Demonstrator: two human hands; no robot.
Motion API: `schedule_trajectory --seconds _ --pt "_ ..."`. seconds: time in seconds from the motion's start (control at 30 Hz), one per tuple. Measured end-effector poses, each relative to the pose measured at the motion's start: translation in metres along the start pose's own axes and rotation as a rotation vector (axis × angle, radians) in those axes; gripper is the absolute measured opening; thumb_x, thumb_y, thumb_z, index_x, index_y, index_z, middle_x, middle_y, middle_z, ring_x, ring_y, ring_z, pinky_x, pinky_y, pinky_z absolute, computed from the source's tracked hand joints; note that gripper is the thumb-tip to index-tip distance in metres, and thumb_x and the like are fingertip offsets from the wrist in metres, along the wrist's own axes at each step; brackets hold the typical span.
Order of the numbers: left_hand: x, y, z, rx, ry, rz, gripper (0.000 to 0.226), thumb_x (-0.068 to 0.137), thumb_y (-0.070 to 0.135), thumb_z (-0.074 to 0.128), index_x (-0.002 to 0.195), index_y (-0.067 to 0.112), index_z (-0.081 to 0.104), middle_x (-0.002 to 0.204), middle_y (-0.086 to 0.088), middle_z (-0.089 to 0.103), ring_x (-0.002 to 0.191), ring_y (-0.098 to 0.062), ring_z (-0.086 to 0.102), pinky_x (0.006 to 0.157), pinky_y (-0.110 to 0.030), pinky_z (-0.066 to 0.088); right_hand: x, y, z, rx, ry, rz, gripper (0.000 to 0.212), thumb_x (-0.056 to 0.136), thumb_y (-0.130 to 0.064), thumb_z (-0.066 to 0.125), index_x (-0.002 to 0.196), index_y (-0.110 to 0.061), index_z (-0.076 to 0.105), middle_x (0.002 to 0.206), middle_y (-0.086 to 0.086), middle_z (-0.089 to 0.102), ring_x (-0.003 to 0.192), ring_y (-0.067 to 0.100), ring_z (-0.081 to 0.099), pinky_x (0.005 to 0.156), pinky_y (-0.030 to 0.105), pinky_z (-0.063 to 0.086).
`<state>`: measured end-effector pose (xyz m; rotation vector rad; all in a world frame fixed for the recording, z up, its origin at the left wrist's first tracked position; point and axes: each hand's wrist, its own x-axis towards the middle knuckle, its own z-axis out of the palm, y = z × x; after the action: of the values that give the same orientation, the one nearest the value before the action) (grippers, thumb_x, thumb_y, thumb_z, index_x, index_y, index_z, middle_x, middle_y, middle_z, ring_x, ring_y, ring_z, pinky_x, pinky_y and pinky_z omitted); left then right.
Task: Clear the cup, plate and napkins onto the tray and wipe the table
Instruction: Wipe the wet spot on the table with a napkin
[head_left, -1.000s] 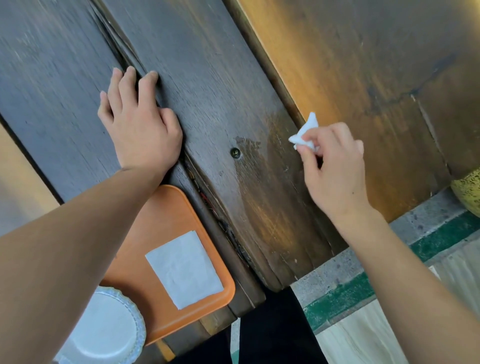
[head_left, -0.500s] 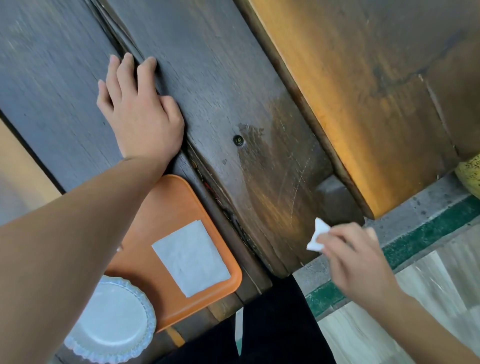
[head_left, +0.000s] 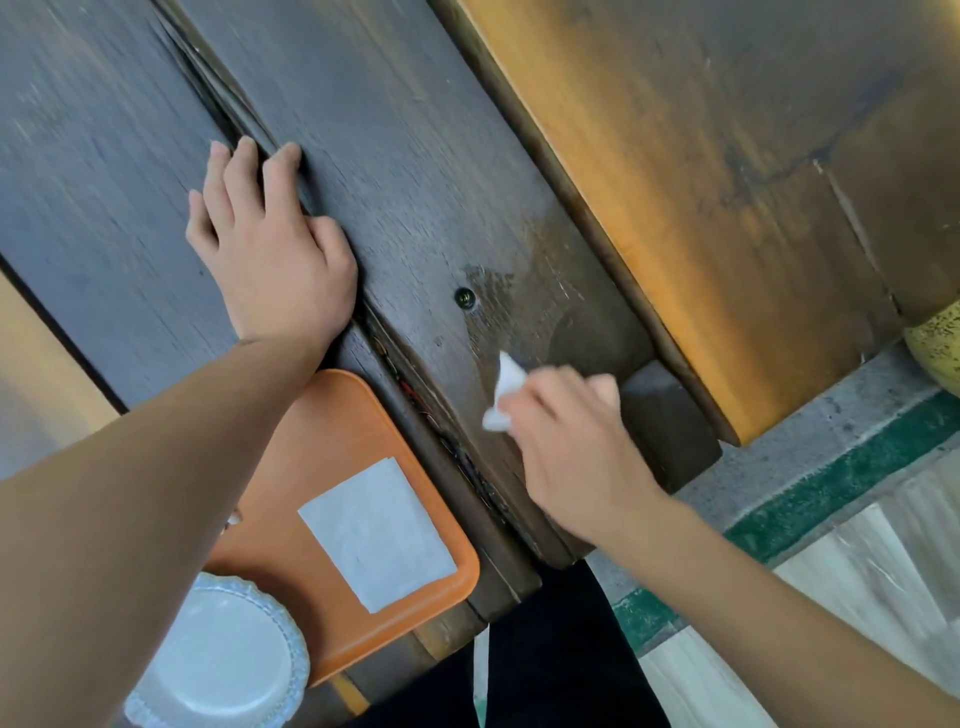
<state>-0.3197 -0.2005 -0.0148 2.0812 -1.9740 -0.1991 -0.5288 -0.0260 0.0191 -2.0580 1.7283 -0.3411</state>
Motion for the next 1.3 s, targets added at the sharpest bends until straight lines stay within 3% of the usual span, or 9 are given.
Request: schedule_trajectory --seconds 0.33,0.43,0.53,0.7,0.83,0.93,1.03,1.17,1.3 --pt "0.000 -0.001 0.000 0.008 -0.016 -0.003 0.058 0.086 0.023 0.036 0.142 0.016 0.048 0.157 -0.011 0.041 0.152 -0.030 0.024 0.123 -0.053 0.015 -0.002 0.039 -0.020 -0.036 0.101 0.454 0.003 0.097 -0.014 0.056 0.099 -0.015 0.059 0.098 0.003 0.053 0.083 0.015 0.044 0.078 0.031 0.029" --pt "0.000 0.000 0.001 0.007 -0.016 0.004 0.059 0.086 0.024 0.036 0.142 0.016 0.048 0.157 -0.011 0.040 0.152 -0.030 0.024 0.122 -0.054 0.015 -0.012 -0.011 0.011 -0.078 -0.020 0.205 0.023 0.086 -0.007 0.063 0.101 -0.021 0.052 0.091 0.003 0.053 0.081 0.024 0.051 0.067 0.040 0.041" --pt "-0.001 0.000 0.001 0.001 -0.015 -0.002 0.059 0.086 0.024 0.036 0.142 0.016 0.049 0.156 -0.011 0.041 0.152 -0.031 0.024 0.122 -0.054 0.015 -0.027 -0.006 0.012 -0.066 -0.081 0.008 0.020 0.085 -0.006 0.054 0.099 -0.020 0.059 0.089 0.004 0.057 0.079 0.027 0.054 0.067 0.035 0.030" --pt "0.000 0.001 0.001 0.009 -0.010 -0.005 0.060 0.084 0.024 0.035 0.142 0.017 0.050 0.156 -0.011 0.041 0.152 -0.030 0.025 0.122 -0.053 0.016 0.005 0.038 -0.024 -0.098 0.106 0.455 0.008 0.095 -0.015 0.058 0.100 -0.013 0.063 0.095 0.005 0.056 0.086 0.026 0.051 0.078 0.032 0.025" --pt "0.000 0.001 0.000 -0.005 -0.017 -0.008 0.059 0.085 0.023 0.036 0.142 0.016 0.049 0.156 -0.011 0.041 0.152 -0.030 0.024 0.122 -0.054 0.016 0.003 0.009 -0.010 -0.222 -0.044 0.096 0.006 0.090 -0.017 0.059 0.089 -0.022 0.063 0.081 -0.001 0.055 0.078 0.025 0.051 0.069 0.041 0.038" --pt "-0.001 -0.001 0.000 0.000 -0.010 -0.008 0.059 0.085 0.023 0.037 0.142 0.016 0.049 0.156 -0.011 0.042 0.152 -0.030 0.025 0.122 -0.054 0.016 0.028 0.029 -0.016 -0.159 0.114 0.381 0.010 0.096 -0.024 0.053 0.090 -0.020 0.060 0.086 -0.003 0.051 0.083 0.022 0.047 0.075 0.039 0.035" --pt "-0.001 0.001 0.000 0.003 -0.015 -0.004 0.059 0.085 0.023 0.036 0.141 0.017 0.049 0.156 -0.011 0.041 0.152 -0.030 0.024 0.122 -0.054 0.016 0.041 0.018 -0.007 -0.241 0.075 0.101 0.007 0.093 -0.020 0.059 0.090 -0.015 0.064 0.083 0.002 0.057 0.078 0.023 0.050 0.072 0.037 0.031" --pt "0.000 -0.001 0.000 0.005 -0.018 -0.008 0.058 0.084 0.024 0.037 0.141 0.017 0.049 0.156 -0.012 0.041 0.152 -0.031 0.025 0.122 -0.054 0.016 0.070 0.032 -0.011 -0.179 0.165 0.267 0.011 0.097 -0.024 0.052 0.090 -0.018 0.059 0.087 -0.001 0.054 0.083 0.021 0.048 0.076 0.034 0.027" --pt "0.000 0.001 0.001 0.008 -0.021 -0.002 0.058 0.085 0.024 0.038 0.141 0.016 0.049 0.156 -0.011 0.041 0.152 -0.031 0.025 0.122 -0.054 0.017 0.079 0.030 -0.007 -0.261 0.116 -0.009 0.015 0.096 -0.021 0.051 0.089 -0.015 0.062 0.084 0.002 0.057 0.078 0.024 0.052 0.072 0.039 0.034"
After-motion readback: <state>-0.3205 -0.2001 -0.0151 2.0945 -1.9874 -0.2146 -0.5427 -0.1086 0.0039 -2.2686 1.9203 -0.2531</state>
